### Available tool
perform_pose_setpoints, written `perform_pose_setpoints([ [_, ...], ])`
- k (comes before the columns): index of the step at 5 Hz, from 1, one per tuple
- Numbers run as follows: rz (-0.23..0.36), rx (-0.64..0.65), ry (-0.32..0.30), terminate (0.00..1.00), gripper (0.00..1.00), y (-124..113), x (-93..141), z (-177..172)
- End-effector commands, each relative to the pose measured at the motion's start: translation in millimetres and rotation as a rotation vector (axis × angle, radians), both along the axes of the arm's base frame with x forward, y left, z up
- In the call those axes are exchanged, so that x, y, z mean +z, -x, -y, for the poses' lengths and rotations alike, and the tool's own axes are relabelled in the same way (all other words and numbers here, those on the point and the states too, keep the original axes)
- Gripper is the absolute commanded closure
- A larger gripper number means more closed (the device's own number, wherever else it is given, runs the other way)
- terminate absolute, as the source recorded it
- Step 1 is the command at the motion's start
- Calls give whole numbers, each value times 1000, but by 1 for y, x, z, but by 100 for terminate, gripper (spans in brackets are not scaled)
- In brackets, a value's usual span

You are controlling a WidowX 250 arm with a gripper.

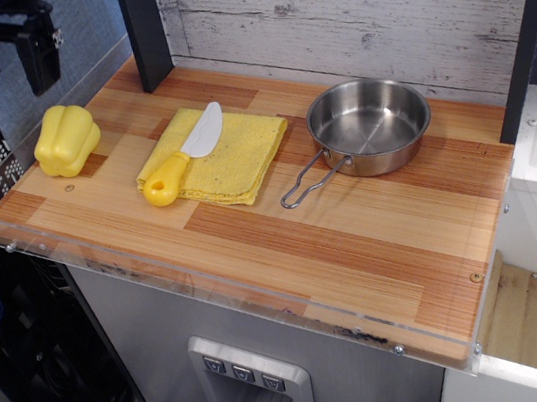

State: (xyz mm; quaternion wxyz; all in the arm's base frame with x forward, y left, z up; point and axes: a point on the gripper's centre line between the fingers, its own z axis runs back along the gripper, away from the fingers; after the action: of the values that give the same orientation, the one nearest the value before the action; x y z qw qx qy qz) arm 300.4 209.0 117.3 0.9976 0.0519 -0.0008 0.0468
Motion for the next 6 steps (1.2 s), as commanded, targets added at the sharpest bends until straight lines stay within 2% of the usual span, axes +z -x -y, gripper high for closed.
perform_pose_setpoints([
  [1,70,-91,10,0,0,4,22,87],
  [2,75,-109,28,0,0,2,21,123],
  [3,62,-106,18,0,0,-3,17,144],
  [4,58,-91,-6,0,0,-3,15,147],
  [6,58,-91,-6,0,0,-3,15,147],
])
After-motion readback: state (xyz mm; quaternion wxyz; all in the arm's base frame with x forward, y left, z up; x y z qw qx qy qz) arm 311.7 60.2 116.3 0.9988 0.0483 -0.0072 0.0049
